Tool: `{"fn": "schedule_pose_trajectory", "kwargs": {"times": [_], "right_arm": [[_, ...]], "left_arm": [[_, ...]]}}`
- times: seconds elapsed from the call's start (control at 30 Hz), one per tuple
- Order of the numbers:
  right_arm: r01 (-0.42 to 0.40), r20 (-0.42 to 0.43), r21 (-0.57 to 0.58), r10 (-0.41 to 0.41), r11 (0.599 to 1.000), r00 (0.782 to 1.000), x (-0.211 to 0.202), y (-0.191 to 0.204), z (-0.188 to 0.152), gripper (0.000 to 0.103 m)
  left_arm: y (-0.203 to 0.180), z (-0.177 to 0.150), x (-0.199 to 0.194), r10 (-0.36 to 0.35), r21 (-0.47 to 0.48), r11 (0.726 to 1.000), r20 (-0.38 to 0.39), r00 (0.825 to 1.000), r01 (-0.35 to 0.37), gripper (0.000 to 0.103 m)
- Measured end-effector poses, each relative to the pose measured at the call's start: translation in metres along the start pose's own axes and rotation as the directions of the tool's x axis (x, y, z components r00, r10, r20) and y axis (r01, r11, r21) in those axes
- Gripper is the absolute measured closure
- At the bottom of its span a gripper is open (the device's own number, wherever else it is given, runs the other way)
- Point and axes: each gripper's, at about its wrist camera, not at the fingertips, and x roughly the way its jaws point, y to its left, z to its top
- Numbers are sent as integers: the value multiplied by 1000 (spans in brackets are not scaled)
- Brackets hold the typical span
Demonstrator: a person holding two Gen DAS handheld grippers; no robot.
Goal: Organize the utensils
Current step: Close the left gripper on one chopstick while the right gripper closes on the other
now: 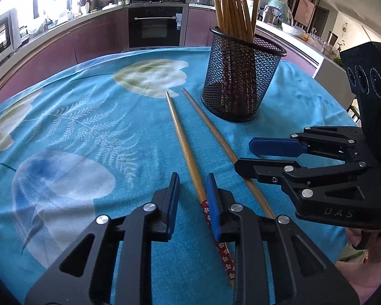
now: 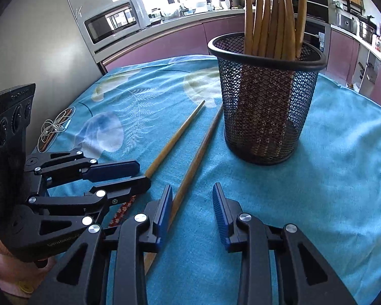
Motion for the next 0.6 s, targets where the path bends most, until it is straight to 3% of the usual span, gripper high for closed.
{"fn": "schedule_pose_trajectory", "kwargs": {"times": [0.6], "right_arm": [[31,7,-11,-31,999,1000,18,-2,20,84]], "left_arm": [[10,29,22,33,-5,999,-5,999,-33,77]]}}
